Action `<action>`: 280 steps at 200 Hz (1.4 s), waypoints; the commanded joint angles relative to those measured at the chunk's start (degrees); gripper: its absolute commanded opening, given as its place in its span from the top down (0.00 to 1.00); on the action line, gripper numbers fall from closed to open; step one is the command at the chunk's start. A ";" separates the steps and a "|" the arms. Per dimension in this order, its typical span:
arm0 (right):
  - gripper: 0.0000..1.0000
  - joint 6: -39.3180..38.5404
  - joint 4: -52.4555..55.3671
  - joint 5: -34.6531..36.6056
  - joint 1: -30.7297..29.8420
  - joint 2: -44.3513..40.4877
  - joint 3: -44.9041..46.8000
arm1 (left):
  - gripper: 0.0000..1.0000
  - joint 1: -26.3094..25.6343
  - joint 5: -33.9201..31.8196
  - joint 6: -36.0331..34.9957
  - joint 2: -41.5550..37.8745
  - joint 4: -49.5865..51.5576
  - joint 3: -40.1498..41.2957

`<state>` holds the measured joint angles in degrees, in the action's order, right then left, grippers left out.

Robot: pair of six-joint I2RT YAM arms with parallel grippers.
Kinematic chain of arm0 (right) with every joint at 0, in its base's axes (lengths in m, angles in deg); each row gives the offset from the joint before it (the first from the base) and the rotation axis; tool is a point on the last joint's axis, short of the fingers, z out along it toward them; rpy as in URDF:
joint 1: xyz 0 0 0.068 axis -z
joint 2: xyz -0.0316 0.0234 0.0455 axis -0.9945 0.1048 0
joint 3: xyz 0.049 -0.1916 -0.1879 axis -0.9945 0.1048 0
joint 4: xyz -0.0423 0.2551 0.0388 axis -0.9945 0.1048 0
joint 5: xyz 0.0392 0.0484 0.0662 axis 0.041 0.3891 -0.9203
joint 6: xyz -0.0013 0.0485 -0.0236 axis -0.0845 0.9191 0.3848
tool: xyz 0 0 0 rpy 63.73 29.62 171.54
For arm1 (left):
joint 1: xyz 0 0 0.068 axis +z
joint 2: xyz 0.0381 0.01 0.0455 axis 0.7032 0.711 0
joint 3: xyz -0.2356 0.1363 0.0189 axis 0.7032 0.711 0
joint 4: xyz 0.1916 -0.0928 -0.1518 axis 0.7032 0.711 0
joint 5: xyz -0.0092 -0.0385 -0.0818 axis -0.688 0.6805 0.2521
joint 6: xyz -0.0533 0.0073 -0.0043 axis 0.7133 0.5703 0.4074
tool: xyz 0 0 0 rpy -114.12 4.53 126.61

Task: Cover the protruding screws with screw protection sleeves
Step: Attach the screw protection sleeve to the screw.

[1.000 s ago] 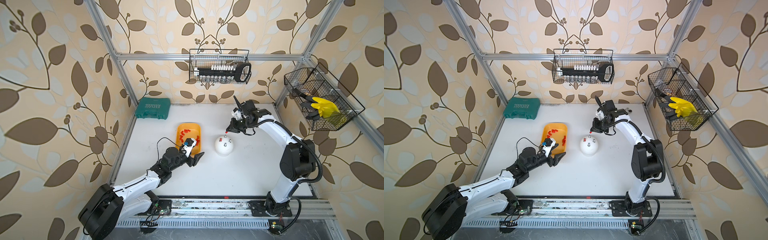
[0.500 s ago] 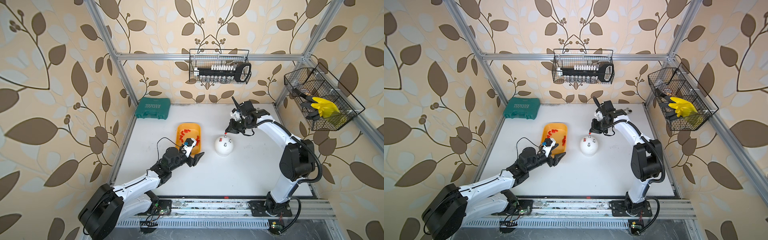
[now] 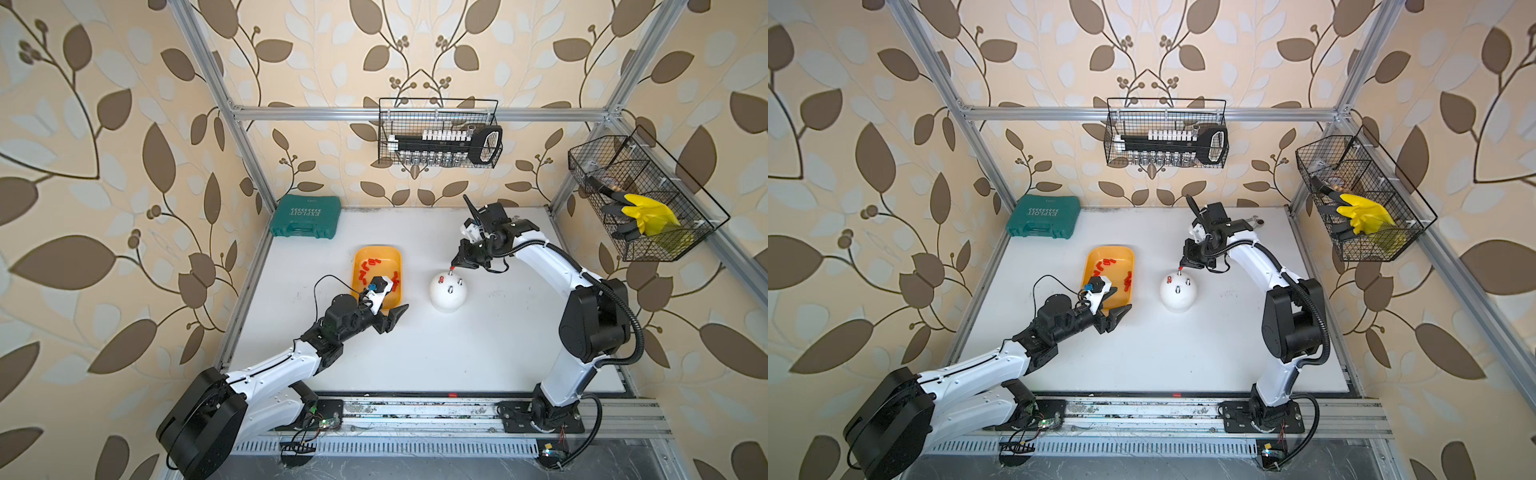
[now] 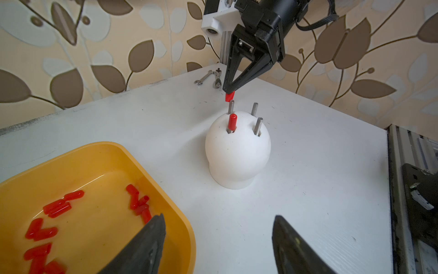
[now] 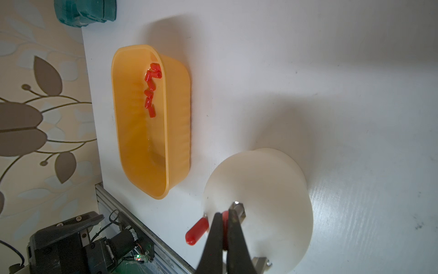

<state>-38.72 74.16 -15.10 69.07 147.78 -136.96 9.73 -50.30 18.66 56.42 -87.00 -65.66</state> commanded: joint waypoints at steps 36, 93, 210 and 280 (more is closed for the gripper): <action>0.97 0.08 2.07 -2.61 -0.58 -1.51 -1.28 | 0.27 -0.55 1.34 0.17 -0.83 -1.07 -2.00; 0.97 -1.23 2.30 0.19 -0.49 -0.35 -0.08 | 0.27 -0.58 1.27 0.03 -1.18 -0.91 -2.05; 0.97 -1.68 3.35 2.00 -2.59 -1.74 -1.41 | 0.27 -0.61 1.20 -0.06 -0.66 -0.82 -2.24; 0.97 -1.42 5.45 3.56 -3.84 -4.05 -4.62 | 0.27 -0.61 1.15 -0.05 -0.39 -0.88 -2.31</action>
<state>-39.18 77.29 -13.14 66.40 146.01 -138.88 9.73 -50.30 18.64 56.42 -86.65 -65.77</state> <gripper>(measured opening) 0.050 0.735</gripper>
